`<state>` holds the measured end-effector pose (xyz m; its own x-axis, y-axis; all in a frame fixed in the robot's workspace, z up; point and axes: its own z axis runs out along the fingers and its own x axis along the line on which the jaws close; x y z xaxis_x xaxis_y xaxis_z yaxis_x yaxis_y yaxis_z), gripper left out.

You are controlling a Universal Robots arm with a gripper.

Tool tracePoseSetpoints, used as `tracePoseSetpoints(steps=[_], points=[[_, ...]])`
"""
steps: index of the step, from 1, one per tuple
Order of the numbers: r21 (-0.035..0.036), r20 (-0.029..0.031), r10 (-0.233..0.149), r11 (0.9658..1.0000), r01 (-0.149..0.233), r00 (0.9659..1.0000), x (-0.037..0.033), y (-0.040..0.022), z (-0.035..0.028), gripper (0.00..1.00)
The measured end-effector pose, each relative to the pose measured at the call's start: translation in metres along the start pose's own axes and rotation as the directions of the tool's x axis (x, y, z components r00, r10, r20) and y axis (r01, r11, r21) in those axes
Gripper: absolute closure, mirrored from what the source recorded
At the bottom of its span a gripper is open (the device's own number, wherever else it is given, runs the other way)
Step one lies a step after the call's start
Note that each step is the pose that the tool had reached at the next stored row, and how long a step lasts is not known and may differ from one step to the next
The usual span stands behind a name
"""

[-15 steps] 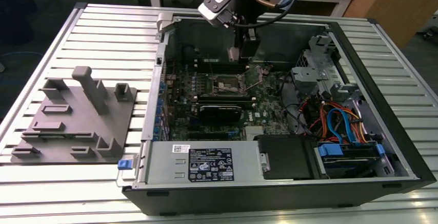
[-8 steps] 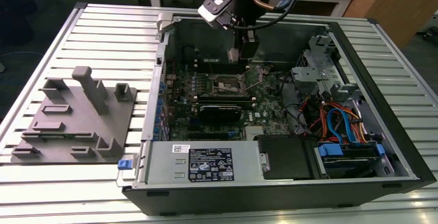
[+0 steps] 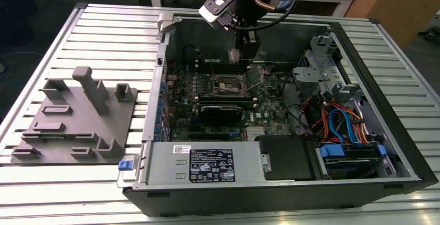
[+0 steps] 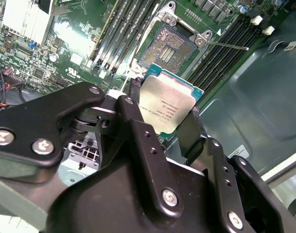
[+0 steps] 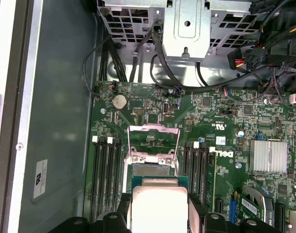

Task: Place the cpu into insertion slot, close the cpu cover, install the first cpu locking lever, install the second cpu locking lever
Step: 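Place the cpu into insertion slot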

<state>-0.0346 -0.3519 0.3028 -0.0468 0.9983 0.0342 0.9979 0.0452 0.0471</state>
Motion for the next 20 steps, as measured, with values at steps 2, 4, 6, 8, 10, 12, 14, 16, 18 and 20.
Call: tracePoseSetpoints(steps=[2,4,6,8,10,12,14,16,18,20], points=[[0.0,0.0,0.0,1.0,0.0,1.0,0.0,0.0,0.0,0.46],[0.0,0.0,0.0,1.0,0.0,1.0,0.0,0.0,0.0001,0.46],[0.0,0.0,0.0,1.0,0.0,1.0,0.0,0.0,0.0001,0.46],[0.0,0.0,0.0,1.0,0.0,1.0,0.0,0.0,0.0001,0.46],[0.0,0.0,0.0,1.0,0.0,1.0,0.0,0.0,0.0002,0.46],[-0.0003,-0.0004,0.001,1.0,-0.001,1.0,0.0002,-0.0005,0.0014,0.46],[-0.0001,0.0002,0.002,1.0,-0.002,1.0,0.0005,-0.0017,0.0044,0.46],[-0.0001,0.0001,0.001,1.0,-0.001,1.0,0.0012,-0.0028,0.008,0.46],[-0.0001,0.0,0.001,1.0,-0.001,1.0,0.0017,-0.0041,0.0117,0.46],[-0.0001,0.0001,0.001,1.0,-0.001,1.0,0.0022,-0.0049,0.0153,0.46]])
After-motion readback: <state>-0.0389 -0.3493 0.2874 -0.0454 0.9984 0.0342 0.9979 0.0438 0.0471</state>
